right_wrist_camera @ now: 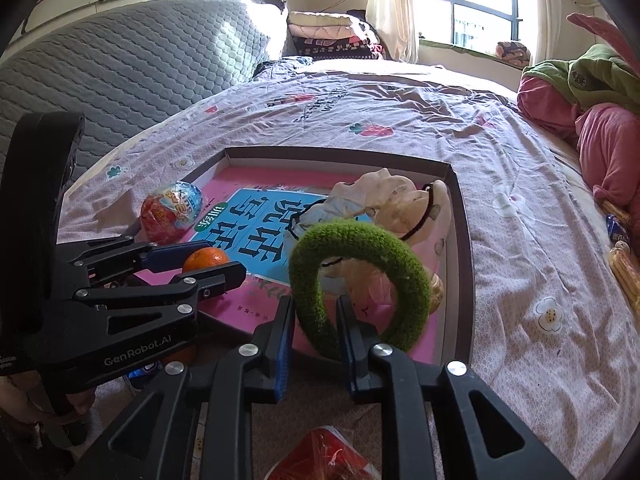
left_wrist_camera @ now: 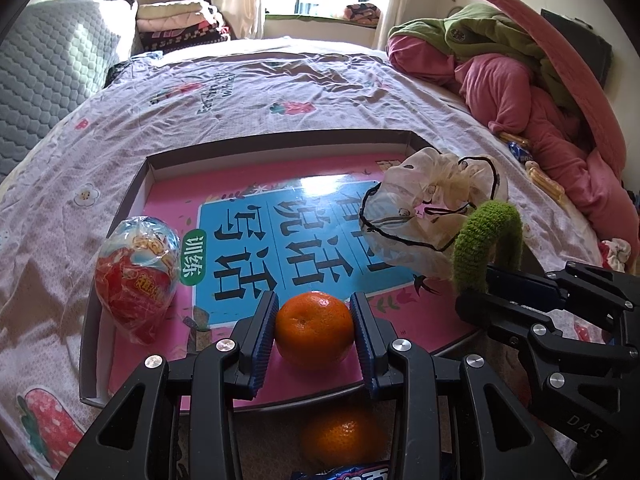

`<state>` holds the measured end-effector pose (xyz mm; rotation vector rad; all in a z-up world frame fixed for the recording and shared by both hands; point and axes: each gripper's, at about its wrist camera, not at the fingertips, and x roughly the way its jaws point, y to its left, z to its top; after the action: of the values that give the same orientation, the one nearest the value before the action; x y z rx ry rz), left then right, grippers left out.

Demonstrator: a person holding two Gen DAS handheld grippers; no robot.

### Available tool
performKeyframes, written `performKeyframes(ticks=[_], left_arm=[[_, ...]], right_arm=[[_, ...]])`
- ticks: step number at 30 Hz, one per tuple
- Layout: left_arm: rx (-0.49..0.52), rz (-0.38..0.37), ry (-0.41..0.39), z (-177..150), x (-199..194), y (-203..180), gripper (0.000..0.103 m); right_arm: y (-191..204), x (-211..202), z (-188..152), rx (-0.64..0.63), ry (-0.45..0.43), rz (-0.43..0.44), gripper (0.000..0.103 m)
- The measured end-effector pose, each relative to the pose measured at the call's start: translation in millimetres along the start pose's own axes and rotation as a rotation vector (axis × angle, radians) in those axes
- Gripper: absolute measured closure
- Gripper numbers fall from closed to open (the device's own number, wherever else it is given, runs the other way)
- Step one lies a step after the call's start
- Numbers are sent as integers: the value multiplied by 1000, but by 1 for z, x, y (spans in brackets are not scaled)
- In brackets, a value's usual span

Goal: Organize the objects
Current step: 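Lower and release the green ring into the tray with right while left holds the orange, then lower the orange into the tray and open the left gripper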

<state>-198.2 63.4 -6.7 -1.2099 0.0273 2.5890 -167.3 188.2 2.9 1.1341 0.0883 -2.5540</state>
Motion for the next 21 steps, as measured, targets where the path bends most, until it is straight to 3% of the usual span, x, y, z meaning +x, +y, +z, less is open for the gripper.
performKeyframes(ticks=[21], left_arm=[[0,-3,-11,3,-2,-3,65]], right_arm=[[-2,-17,-5,-10,-20,-17,74]])
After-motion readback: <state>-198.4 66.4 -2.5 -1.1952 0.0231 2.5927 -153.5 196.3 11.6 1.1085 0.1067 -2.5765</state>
